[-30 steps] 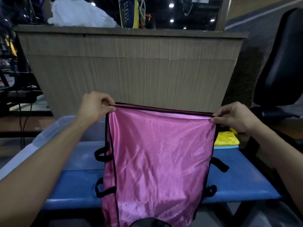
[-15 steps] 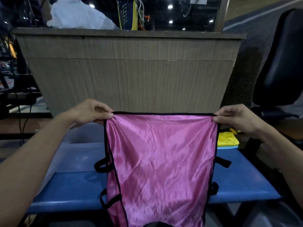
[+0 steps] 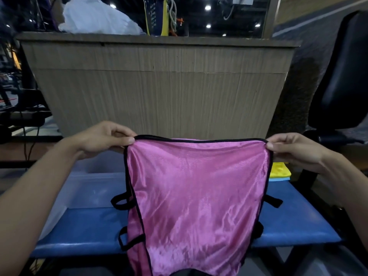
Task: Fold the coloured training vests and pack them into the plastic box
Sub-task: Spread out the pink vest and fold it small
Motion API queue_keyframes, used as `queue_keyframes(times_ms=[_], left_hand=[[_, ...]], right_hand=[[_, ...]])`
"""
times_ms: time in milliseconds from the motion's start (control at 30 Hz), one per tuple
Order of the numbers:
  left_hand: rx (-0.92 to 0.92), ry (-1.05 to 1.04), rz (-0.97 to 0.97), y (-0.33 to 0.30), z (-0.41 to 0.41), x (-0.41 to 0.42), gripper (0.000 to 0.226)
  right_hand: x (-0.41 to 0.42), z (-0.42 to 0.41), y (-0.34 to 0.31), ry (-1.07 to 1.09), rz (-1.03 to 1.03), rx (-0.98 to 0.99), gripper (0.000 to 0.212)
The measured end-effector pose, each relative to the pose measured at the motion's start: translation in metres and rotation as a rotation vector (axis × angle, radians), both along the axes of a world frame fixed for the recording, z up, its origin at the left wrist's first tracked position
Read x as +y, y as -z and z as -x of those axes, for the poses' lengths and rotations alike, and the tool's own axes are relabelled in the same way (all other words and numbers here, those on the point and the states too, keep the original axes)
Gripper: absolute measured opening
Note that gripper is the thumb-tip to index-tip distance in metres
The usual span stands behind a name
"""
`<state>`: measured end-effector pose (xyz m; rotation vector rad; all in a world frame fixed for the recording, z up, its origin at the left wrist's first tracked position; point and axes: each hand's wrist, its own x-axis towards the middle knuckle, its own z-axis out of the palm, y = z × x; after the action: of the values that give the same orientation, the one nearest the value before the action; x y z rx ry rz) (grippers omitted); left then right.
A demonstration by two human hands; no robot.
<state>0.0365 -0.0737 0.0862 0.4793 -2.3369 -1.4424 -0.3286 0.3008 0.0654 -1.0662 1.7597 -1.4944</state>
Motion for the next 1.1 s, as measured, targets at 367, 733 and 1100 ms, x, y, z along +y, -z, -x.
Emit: queue_keyframes(times_ms=[367,733,1100], left_hand=[[-0.094,-0.121,-0.160,-0.002,0.016,0.012,0.025],[0.134,-0.166,-0.326,0.058,0.105,0.129,0.009],[0.126,-0.158,-0.008,0.106,0.097,0.101,0.032]], right_hand=[[-0.026,-0.020,0.001,0.040,0.039,-0.257,0.026],[-0.124,-0.151,0.027,0.155,0.095,-0.134,0.014],[-0.125,-0.125,0.055,0.223,0.104,-0.278,0.018]])
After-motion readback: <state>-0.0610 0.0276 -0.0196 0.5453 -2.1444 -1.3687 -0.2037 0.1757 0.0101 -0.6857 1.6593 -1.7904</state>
